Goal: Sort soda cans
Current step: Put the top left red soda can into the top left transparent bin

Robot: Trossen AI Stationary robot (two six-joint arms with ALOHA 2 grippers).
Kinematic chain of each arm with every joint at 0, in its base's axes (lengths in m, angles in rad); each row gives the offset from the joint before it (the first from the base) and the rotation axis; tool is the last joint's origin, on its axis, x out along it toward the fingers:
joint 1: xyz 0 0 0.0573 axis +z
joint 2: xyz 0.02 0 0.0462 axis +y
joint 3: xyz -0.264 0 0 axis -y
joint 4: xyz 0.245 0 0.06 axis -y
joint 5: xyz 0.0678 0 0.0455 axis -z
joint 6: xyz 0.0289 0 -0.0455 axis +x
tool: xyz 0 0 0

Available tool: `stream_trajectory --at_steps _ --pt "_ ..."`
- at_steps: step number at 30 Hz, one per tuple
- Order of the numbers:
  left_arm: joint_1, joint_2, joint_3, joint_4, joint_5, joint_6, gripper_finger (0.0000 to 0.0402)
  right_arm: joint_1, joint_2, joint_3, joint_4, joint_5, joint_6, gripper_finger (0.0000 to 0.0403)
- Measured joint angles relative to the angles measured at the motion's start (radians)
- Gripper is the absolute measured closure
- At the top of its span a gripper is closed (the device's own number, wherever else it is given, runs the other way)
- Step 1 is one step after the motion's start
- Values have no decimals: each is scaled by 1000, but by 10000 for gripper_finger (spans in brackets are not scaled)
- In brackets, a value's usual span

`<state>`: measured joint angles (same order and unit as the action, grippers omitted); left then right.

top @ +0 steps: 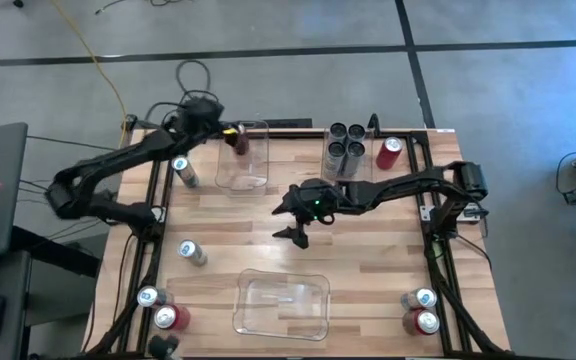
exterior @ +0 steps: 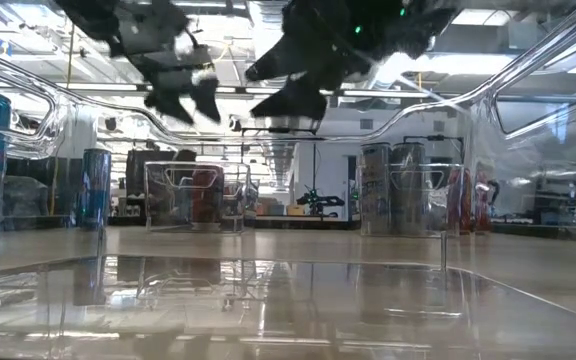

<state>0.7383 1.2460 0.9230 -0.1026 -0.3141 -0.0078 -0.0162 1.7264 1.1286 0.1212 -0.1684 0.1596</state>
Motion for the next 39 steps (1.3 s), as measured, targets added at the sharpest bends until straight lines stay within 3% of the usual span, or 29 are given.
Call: stream_trajectory --at_steps 8,13,20,24,32,39 --pt "-119 -246 -15 -36 158 25 3 0 -229 0 -305 252 -60 45" --pt "-256 -342 -62 -5 159 46 3 2 -393 0 -544 442 -54 45" --pt "-449 -403 -213 211 150 35 3 11 -601 0 -786 714 -19 45" --pt "-507 -395 -292 387 149 30 3 -38 -678 0 -972 843 70 45" --pt "-524 -367 -334 541 144 33 3 -289 -706 0 -1196 825 224 45" --pt "-524 -367 -333 559 144 39 3 -579 -625 0 -1195 562 193 45"
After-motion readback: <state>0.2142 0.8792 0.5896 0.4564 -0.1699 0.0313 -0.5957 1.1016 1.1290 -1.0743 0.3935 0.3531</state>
